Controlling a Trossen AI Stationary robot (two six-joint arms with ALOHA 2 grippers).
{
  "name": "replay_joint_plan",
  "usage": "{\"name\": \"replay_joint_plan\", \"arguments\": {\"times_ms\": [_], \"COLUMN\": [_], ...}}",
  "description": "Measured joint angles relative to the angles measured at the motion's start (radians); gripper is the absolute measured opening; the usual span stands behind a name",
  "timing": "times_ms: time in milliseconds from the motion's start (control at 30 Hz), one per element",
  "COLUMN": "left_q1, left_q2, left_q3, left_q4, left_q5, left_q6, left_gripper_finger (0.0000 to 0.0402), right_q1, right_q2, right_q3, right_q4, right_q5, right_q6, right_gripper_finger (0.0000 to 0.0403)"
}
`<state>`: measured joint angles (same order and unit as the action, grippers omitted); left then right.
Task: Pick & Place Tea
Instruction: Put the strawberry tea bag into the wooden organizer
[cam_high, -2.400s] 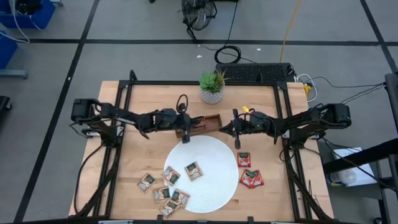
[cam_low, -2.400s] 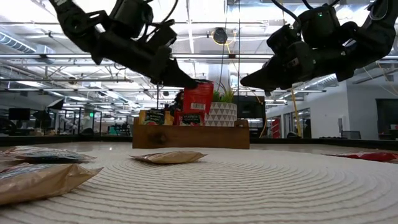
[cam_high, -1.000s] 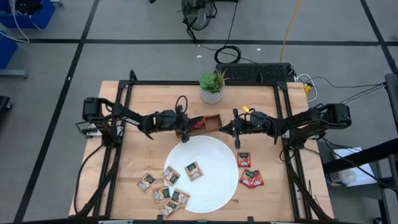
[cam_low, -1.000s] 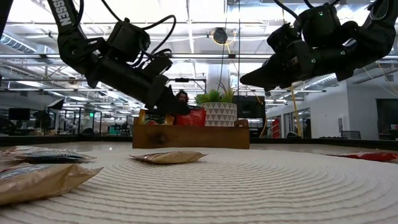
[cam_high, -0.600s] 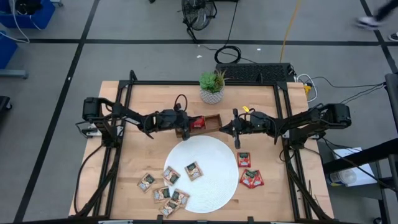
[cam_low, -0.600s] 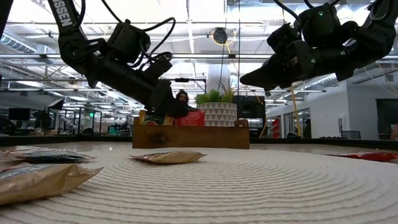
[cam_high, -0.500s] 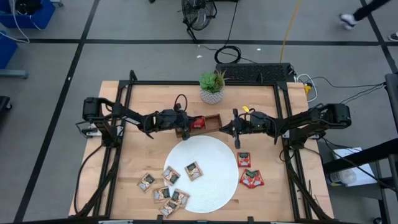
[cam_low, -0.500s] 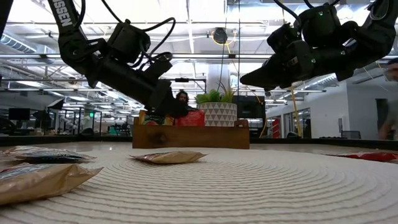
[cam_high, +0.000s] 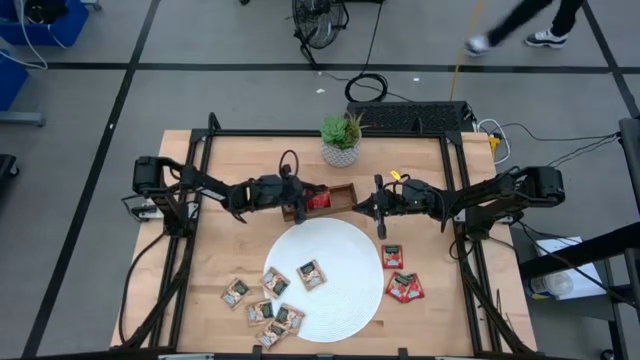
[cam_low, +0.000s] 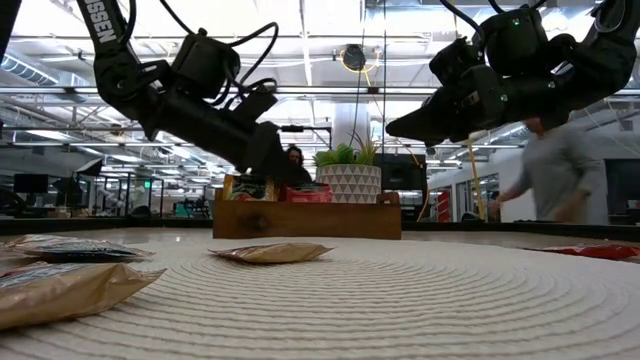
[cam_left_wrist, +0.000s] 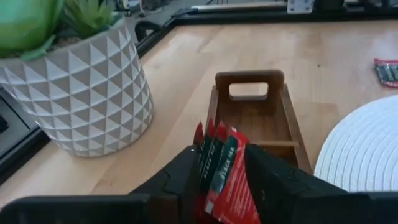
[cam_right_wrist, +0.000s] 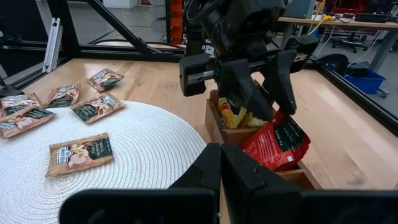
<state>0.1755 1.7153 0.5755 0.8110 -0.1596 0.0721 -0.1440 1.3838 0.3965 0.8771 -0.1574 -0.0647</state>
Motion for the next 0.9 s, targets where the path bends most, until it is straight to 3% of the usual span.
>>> {"name": "replay_joint_plan", "arguments": {"times_ms": [300, 433, 567, 700, 900], "left_q1": [-0.011, -0.032, -0.061, -0.071, -0.049], "left_q2": [-0.001, -0.001, -0.002, -0.002, -0.002], "left_q3": [0.000, 0.004, 0.106, 0.318, 0.576], "left_q4": [0.074, 0.041, -0.287, -0.750, -1.156], "left_q5": [0.002, 0.109, 0.104, 0.074, 0.072], "left_q6": [-0.026, -0.048, -0.025, 0.034, 0.139], "left_gripper_finger": [0.0167, 0.0164, 0.0123, 0.0025, 0.0004], "right_q1": [0.000, 0.000, 0.000, 0.000, 0.000], "right_q2": [0.000, 0.000, 0.000, 0.000, 0.000], "right_q3": [0.000, 0.000, 0.000, 0.000, 0.000], "right_q4": [-0.001, -0.005, -0.006, -0.006, -0.006], "right_q5": [0.000, 0.000, 0.000, 0.000, 0.000], "right_q6": [0.000, 0.000, -0.004, -0.004, -0.004], "right_gripper_finger": [0.0000, 0.0000, 0.0000, 0.0000, 0.0000]}}
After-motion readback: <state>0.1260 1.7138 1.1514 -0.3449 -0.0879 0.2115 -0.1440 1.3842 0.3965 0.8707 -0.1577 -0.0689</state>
